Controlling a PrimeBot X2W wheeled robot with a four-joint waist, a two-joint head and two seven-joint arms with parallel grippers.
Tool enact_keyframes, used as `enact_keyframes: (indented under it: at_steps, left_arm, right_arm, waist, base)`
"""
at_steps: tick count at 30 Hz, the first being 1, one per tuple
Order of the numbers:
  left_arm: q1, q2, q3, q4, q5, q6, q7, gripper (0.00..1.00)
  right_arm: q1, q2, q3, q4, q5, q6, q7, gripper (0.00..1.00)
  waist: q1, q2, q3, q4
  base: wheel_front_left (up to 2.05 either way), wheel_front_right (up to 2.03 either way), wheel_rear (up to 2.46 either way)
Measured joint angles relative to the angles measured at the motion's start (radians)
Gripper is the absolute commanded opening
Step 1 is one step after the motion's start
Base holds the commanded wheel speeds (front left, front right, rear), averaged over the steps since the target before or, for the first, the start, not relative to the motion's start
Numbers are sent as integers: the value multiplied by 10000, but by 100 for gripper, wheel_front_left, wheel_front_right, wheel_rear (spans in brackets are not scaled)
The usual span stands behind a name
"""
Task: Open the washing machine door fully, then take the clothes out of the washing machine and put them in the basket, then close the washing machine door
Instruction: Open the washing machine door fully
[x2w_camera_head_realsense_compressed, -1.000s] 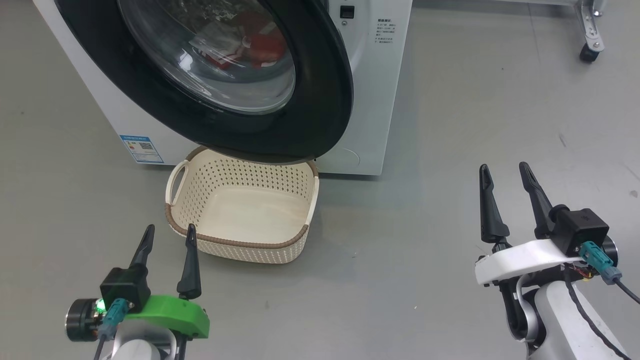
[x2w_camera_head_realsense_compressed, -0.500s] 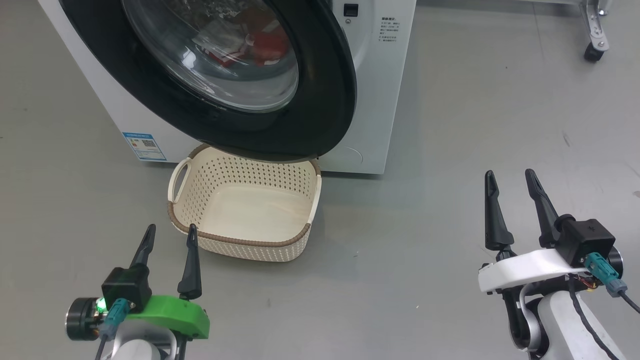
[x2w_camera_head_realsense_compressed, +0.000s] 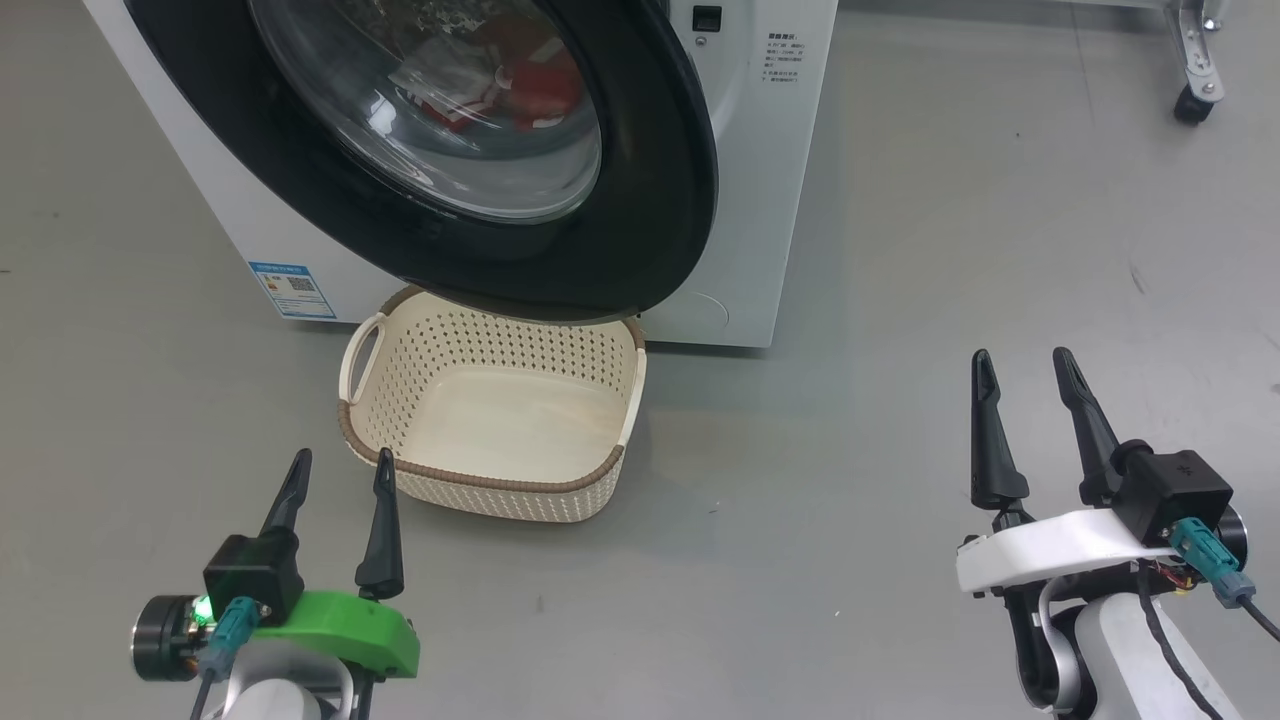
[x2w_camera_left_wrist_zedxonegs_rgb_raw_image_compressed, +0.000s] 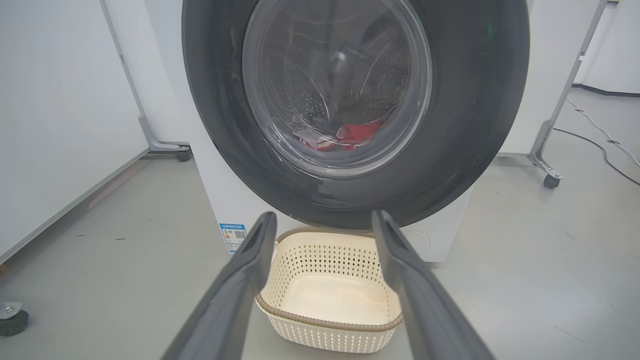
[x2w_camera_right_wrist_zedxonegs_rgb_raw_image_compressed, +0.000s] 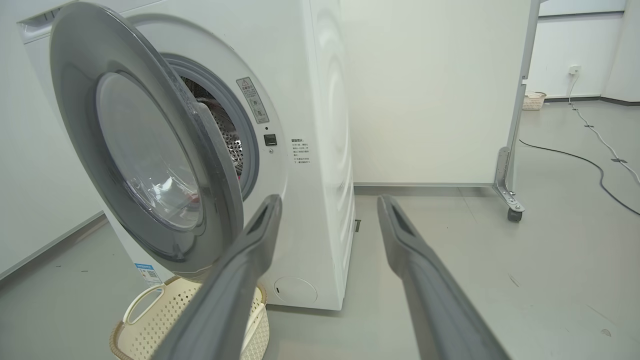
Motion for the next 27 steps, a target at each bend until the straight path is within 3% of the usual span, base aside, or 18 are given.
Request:
enact_keyframes:
  at_steps: [27]
  left_arm:
    - [0, -2, 48, 31, 27, -6, 0, 100]
  right_arm:
    - [260, 88, -268, -221, -176, 17, 0, 100]
  waist:
    - [0, 0, -80, 14]
  base:
    - [0, 0, 0]
